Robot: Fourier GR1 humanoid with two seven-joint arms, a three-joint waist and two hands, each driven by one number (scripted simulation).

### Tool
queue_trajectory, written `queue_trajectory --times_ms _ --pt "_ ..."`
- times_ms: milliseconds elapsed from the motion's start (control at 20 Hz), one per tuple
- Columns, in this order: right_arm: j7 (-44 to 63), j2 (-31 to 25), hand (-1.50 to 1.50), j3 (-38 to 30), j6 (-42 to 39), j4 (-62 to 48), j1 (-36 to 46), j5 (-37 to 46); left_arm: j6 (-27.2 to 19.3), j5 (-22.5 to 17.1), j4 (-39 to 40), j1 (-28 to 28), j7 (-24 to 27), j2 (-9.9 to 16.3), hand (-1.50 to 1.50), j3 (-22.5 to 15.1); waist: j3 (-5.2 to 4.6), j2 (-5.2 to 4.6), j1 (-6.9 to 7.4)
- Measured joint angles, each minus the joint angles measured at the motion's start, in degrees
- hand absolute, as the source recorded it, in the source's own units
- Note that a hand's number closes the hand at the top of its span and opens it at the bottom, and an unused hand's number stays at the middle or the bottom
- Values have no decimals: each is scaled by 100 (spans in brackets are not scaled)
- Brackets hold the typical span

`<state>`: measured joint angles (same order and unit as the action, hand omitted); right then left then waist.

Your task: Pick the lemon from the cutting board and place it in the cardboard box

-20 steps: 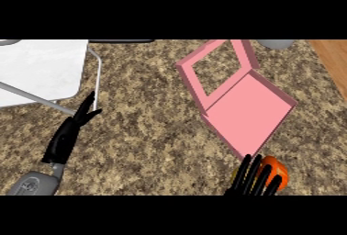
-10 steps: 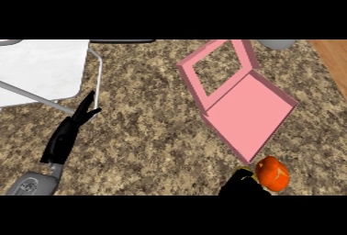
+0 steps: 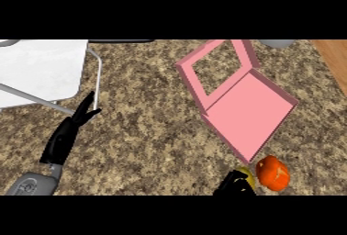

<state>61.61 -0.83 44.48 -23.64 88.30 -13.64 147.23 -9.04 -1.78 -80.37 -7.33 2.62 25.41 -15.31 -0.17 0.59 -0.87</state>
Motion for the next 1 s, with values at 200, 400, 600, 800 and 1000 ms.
queue_trajectory --times_ms 200,400,600,800,1000 --pt "-348 -207 150 -184 -113 656 67 -1305 -13 12 -78 -12 18 -38 0 -22 64 -114 59" --pt "-568 -371 150 -394 -159 1285 -7 -2527 -10 9 -149 -24 53 -54 0 -32 127 -220 113" --pt "-647 -500 150 -609 -196 1549 96 -3354 11 23 -165 -64 72 -76 0 -69 156 -279 181" --pt "-627 -484 150 -792 -227 1727 372 -3780 16 46 -152 -116 41 -107 0 -106 161 -273 251" --pt "-394 -156 150 -1251 -61 2141 1435 -3998 35 82 -111 -231 11 -145 0 -152 83 -218 390"
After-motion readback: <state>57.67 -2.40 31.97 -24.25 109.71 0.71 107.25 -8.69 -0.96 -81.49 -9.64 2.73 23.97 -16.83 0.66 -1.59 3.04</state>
